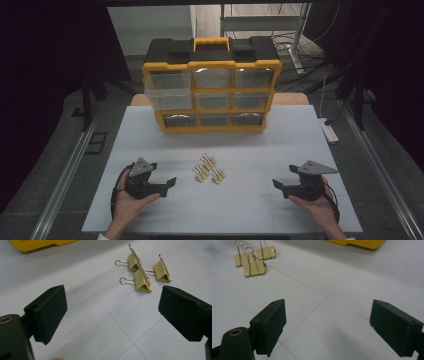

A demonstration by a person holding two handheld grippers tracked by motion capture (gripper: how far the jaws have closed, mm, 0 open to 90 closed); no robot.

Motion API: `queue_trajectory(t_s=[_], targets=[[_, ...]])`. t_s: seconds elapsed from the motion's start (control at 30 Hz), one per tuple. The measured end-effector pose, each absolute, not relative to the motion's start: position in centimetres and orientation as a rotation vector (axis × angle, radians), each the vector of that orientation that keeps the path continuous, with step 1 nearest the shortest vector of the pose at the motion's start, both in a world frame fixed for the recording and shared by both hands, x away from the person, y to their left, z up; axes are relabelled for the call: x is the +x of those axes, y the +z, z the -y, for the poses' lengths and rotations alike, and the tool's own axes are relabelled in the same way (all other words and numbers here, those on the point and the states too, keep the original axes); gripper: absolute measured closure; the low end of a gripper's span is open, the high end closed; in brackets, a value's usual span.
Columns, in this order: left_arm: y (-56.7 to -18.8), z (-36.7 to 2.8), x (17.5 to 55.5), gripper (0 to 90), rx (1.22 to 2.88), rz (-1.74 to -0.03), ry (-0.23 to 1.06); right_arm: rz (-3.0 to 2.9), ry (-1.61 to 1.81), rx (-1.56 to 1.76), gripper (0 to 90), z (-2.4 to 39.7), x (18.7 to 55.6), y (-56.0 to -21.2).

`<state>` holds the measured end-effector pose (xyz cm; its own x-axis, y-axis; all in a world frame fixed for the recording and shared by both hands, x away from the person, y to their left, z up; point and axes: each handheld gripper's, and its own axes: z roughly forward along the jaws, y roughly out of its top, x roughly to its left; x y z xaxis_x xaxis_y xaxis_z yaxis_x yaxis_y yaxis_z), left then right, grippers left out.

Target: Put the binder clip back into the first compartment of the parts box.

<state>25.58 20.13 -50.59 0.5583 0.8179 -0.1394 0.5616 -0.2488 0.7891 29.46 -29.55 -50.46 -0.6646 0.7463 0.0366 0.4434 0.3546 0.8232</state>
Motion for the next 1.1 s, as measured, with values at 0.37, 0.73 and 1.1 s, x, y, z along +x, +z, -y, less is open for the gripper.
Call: queue_trajectory(t_s=[0.37, 0.73, 1.1], targets=[[-49.2, -20.2, 25.5, 9.8, 1.943, -1.097, 0.365, -2.265, 1.216, 1.06, 15.5, 29.6, 29.3, -50.3], [-47.6, -17.9, 27.0, 10.4, 1.984, -1.051, 0.304, -2.251, 1.229, 1.045, 16.6, 29.6, 29.2, -50.2], [-46.3, -16.4, 28.6, 12.0, 2.048, -1.054, 0.265, -2.255, 1.214, 1.053, 16.6, 29.8, 29.3, -50.4]])
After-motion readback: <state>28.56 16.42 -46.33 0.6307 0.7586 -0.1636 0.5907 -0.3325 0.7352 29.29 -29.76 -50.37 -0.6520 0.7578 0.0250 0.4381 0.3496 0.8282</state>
